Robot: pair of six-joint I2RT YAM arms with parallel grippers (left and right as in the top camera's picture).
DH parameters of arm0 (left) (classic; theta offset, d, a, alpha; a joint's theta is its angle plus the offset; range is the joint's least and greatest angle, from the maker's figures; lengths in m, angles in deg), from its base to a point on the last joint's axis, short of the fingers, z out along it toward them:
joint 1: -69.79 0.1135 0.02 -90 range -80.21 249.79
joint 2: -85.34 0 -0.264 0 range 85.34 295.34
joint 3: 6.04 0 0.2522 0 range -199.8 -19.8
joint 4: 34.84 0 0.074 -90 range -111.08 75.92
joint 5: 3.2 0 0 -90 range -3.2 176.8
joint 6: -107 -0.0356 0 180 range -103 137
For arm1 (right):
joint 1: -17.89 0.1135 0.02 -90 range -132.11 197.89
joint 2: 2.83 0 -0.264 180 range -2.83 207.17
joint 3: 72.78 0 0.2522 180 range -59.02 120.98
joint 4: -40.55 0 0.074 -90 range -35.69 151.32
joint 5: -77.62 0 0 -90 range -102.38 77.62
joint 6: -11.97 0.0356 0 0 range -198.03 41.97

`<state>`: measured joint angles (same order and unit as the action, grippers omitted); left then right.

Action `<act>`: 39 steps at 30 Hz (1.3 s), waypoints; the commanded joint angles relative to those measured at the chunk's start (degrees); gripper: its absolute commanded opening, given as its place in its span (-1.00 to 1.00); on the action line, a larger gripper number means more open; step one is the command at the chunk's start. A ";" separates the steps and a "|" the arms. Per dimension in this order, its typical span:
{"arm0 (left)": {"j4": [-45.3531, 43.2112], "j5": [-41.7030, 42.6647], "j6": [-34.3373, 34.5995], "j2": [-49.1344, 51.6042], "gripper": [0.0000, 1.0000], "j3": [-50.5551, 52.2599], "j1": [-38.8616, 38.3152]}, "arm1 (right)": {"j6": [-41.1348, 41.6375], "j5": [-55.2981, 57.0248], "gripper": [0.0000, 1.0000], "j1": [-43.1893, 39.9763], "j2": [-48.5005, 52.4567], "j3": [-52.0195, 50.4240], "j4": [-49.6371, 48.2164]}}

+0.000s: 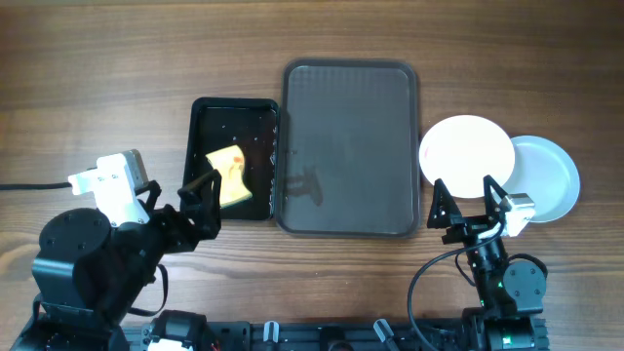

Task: Clean dirty plates on tray and stack at the side

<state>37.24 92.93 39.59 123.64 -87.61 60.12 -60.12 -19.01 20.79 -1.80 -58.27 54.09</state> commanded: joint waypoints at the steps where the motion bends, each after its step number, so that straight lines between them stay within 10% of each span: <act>1: -0.17 0.90 0.33 -0.09 1.00 -0.79 0.20 | 0.52 -0.96 0.99 -0.24 -0.76 -0.48 -0.37; 22: -0.55 0.42 -0.76 -0.13 1.00 0.13 6.73 | 0.50 -0.96 0.99 -0.24 -0.76 -0.46 -0.35; 39: -47.15 6.38 -5.68 -32.24 1.00 49.18 18.10 | 0.50 -0.94 0.99 -0.24 -0.76 -0.46 -0.37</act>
<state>-6.52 100.02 33.56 96.89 -47.00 77.80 -60.10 -19.01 20.79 -1.80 -58.48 54.00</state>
